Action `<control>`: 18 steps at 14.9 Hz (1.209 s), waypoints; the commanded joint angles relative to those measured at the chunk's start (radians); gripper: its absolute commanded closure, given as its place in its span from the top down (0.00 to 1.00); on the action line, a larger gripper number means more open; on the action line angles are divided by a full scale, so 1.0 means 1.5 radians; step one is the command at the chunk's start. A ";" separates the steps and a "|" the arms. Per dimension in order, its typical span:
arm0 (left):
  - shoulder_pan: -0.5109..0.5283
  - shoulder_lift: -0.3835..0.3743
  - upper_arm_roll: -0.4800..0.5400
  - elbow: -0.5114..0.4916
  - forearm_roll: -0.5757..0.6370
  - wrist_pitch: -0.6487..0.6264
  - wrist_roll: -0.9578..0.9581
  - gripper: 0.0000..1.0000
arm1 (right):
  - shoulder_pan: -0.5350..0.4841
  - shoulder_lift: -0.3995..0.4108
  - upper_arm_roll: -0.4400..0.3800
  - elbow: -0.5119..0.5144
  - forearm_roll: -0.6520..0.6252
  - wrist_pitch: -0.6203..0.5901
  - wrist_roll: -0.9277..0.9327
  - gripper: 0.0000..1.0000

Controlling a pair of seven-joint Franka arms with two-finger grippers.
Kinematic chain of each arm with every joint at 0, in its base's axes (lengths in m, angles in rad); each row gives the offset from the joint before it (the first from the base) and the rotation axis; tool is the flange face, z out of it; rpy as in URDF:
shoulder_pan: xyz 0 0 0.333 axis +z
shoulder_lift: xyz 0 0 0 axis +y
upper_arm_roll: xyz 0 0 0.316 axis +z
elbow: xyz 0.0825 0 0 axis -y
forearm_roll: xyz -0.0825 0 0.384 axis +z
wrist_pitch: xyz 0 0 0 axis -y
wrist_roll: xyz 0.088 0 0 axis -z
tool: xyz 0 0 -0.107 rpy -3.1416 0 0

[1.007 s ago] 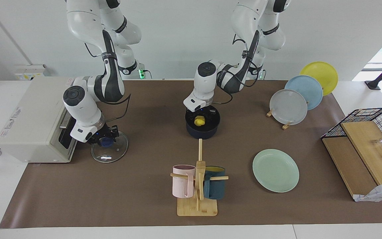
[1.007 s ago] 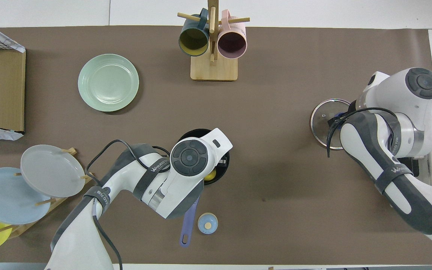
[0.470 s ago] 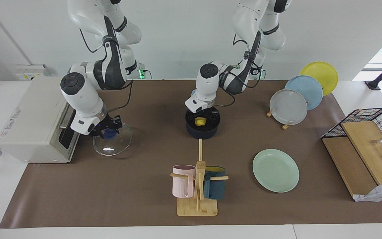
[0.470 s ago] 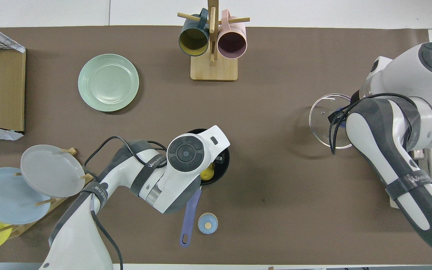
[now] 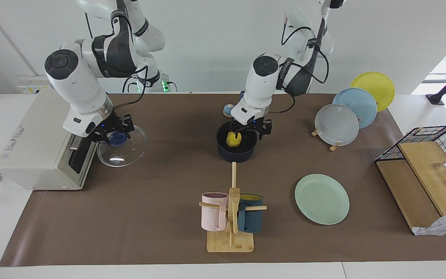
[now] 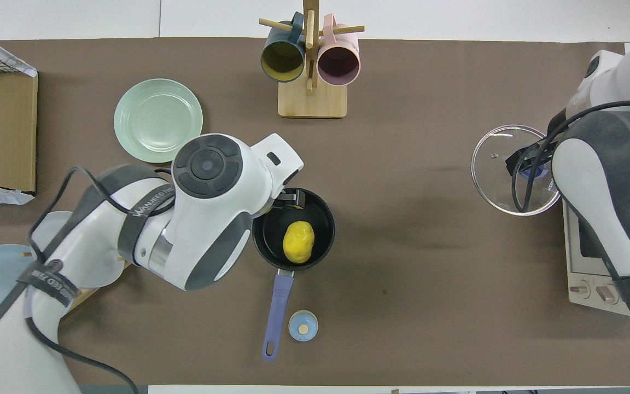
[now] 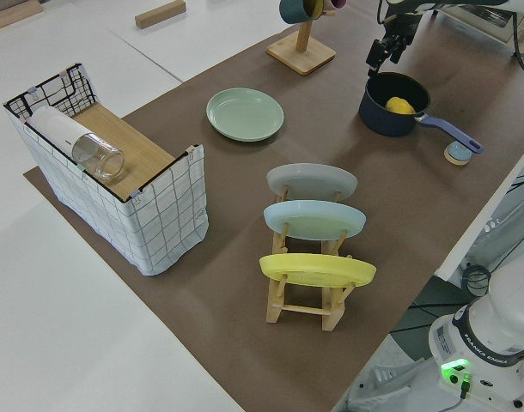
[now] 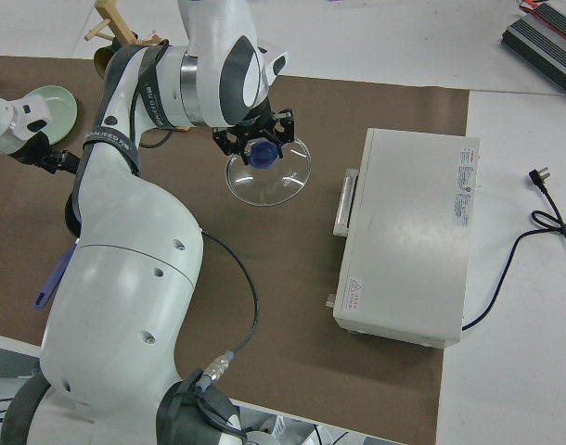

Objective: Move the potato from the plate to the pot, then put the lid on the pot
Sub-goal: 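Open the left gripper and withdraw it from the pot, then carry the glass lid with the right gripper over the pot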

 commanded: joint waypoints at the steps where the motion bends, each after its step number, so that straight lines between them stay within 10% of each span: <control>1: 0.056 -0.034 -0.002 0.049 -0.022 -0.080 0.029 1.00 | -0.004 0.004 0.002 0.009 0.012 -0.018 -0.010 0.00; 9: 0.289 -0.110 0.006 0.097 -0.016 -0.168 0.251 1.00 | 0.138 0.004 0.010 0.016 0.012 -0.006 0.222 0.00; 18: 0.345 -0.094 0.007 0.176 0.030 -0.273 0.307 1.00 | 0.381 0.041 0.012 0.009 0.063 0.139 0.557 0.00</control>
